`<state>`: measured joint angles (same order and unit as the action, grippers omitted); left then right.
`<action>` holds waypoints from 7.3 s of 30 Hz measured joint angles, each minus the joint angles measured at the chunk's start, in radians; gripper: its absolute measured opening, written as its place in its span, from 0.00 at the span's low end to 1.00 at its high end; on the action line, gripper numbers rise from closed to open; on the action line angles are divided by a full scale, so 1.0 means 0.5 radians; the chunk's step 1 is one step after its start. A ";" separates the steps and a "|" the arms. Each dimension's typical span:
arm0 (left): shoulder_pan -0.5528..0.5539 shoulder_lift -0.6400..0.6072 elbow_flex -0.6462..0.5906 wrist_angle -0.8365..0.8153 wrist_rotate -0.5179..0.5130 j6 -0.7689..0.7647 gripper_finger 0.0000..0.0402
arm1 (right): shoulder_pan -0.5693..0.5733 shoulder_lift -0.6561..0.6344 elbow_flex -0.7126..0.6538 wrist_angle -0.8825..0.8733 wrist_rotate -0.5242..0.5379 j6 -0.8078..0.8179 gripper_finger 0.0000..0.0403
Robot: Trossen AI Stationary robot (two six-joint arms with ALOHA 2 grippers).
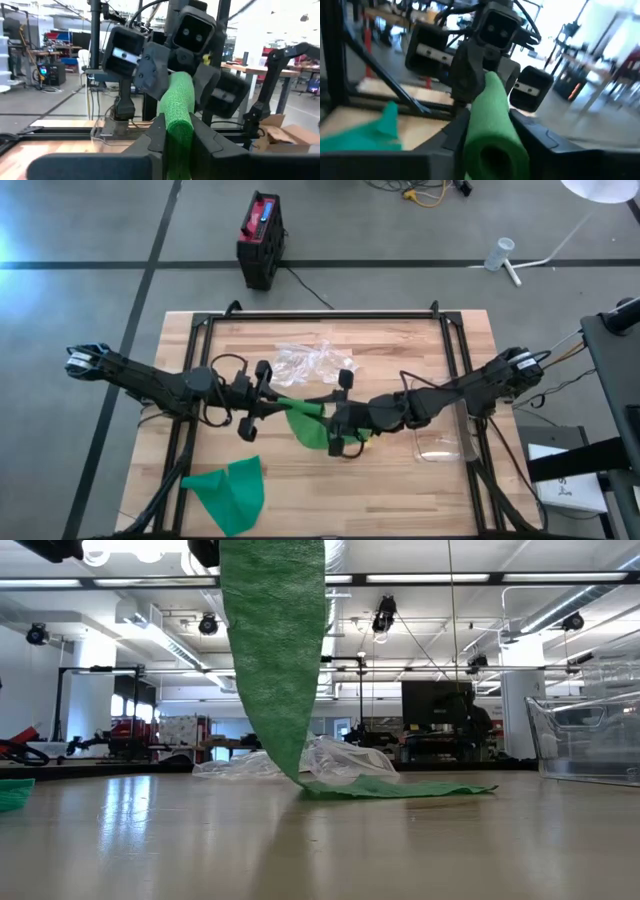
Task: Roll bandage
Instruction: Roll the green bandage
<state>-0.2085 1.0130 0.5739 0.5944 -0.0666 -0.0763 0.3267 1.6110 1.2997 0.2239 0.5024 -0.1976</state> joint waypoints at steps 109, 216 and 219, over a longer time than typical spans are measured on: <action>-0.046 -0.025 0.003 0.035 0.168 -0.120 0.08 | -0.051 -0.188 0.000 -0.171 -0.347 -0.011 0.45; 0.564 0.119 0.594 -1.118 0.216 -0.200 0.10 | 0.228 -0.499 -0.113 -1.208 0.458 0.167 0.49; 0.571 0.112 0.485 -1.066 0.216 -0.020 0.10 | 0.180 -0.499 -0.188 -0.952 0.413 0.101 0.49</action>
<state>0.0772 1.0689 0.8165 0.0612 0.0414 -0.0862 0.4168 1.3613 1.2059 -0.2519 0.7089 -0.1472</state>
